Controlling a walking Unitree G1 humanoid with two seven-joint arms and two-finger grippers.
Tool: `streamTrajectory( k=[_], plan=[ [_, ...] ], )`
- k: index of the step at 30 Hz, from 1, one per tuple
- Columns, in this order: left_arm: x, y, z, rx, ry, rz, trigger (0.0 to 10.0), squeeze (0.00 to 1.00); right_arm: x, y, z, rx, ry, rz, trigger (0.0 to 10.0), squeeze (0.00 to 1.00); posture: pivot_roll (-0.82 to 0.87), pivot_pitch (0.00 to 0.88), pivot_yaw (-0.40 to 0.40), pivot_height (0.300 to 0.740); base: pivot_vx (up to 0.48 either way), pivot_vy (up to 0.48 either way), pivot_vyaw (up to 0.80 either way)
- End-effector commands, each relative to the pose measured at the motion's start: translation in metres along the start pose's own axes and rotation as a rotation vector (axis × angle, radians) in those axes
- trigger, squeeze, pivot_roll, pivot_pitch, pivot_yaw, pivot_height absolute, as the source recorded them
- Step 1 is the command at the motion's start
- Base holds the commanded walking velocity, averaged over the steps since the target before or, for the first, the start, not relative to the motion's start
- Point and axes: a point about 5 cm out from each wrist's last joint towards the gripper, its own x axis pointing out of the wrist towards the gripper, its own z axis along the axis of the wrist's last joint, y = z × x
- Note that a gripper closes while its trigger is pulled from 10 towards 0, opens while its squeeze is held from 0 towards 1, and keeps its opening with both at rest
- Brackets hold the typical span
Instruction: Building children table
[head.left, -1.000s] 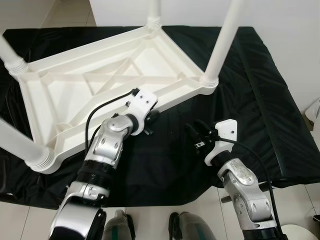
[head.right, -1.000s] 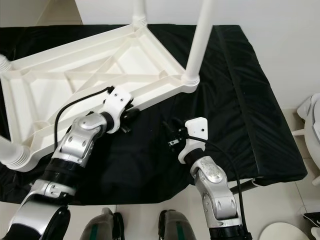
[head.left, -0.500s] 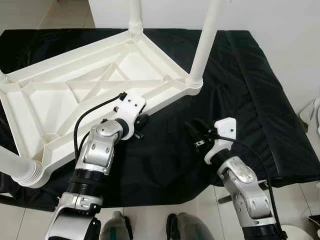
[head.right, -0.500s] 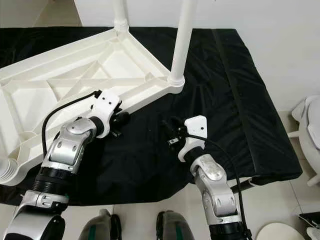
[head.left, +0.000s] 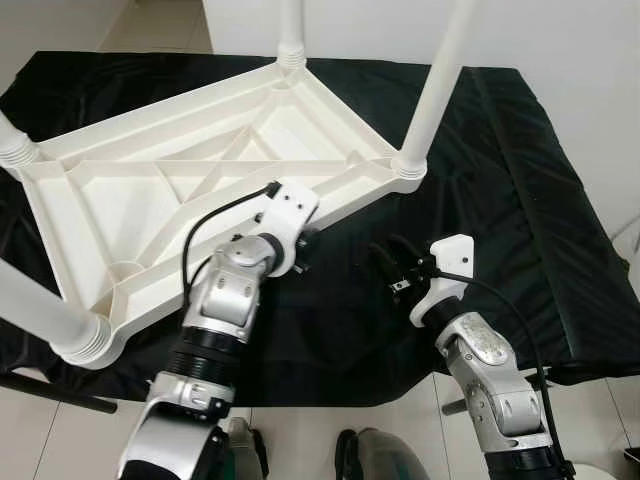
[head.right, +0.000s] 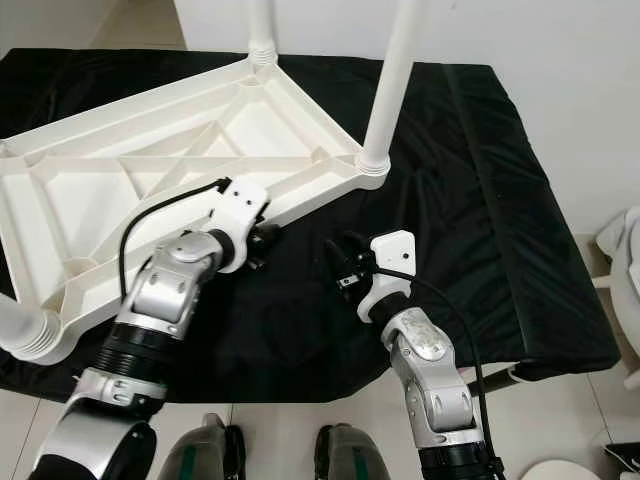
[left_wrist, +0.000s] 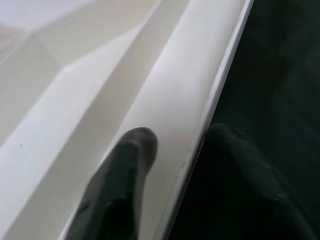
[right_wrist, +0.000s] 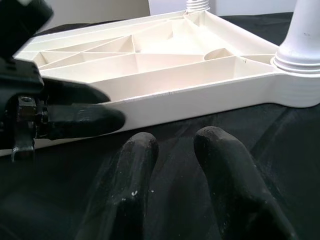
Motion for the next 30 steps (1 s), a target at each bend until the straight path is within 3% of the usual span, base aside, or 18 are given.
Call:
streamTrajectory(
  k=[1, 2, 3, 11, 16, 20, 26, 30],
  plan=[
    [-0.001, -0.002, 0.002, -0.005, -0.014, 0.012, 10.0, 1.0, -0.001, -0.001, -0.001, -0.003, 0.004, -0.01, 10.0, 0.0, -0.09, 0.059, 0.0, 0.74, 0.0, 0.0, 0.0],
    [-0.001, -0.002, 0.006, 0.002, -0.027, 0.006, 10.0, 1.0, 0.0, -0.002, -0.001, -0.004, 0.004, -0.01, 10.0, 0.0, -0.09, 0.058, 0.002, 0.74, 0.0, 0.0, 0.0],
    [-0.003, 0.001, 0.011, -0.003, -0.048, 0.02, 10.0, 0.0, 0.0, -0.001, -0.002, -0.002, 0.002, -0.01, 10.0, 0.0, -0.09, 0.058, 0.002, 0.74, 0.0, 0.0, 0.0],
    [-0.015, 0.017, 0.033, -0.099, -0.132, 0.079, 10.0, 0.0, 0.003, 0.001, -0.001, 0.005, -0.005, -0.003, 10.0, 0.0, -0.08, 0.057, -0.001, 0.74, 0.0, 0.0, 0.0],
    [-0.019, 0.028, 0.037, -0.096, -0.143, 0.135, 10.0, 0.0, 0.004, 0.001, -0.002, 0.005, -0.005, -0.004, 10.0, 0.0, -0.07, 0.055, -0.002, 0.74, 0.0, 0.0, 0.0],
    [-0.019, 0.052, 0.021, -0.124, -0.066, 0.256, 10.0, 0.0, 0.004, 0.003, -0.001, 0.011, -0.008, 0.0, 10.0, 0.0, -0.06, 0.057, -0.007, 0.74, 0.0, 0.0, 0.0],
    [-0.011, 0.051, -0.004, -0.126, 0.051, 0.292, 10.0, 0.0, 0.004, 0.005, 0.0, 0.019, -0.013, 0.002, 10.0, 0.0, -0.07, 0.058, -0.005, 0.74, 0.0, 0.0, 0.0],
    [-0.006, 0.049, -0.009, -0.132, 0.078, 0.308, 10.0, 0.0, 0.004, 0.006, 0.001, 0.021, -0.017, 0.0, 10.0, 0.0, -0.07, 0.062, -0.003, 0.74, 0.0, 0.0, 0.0]
  ],
)
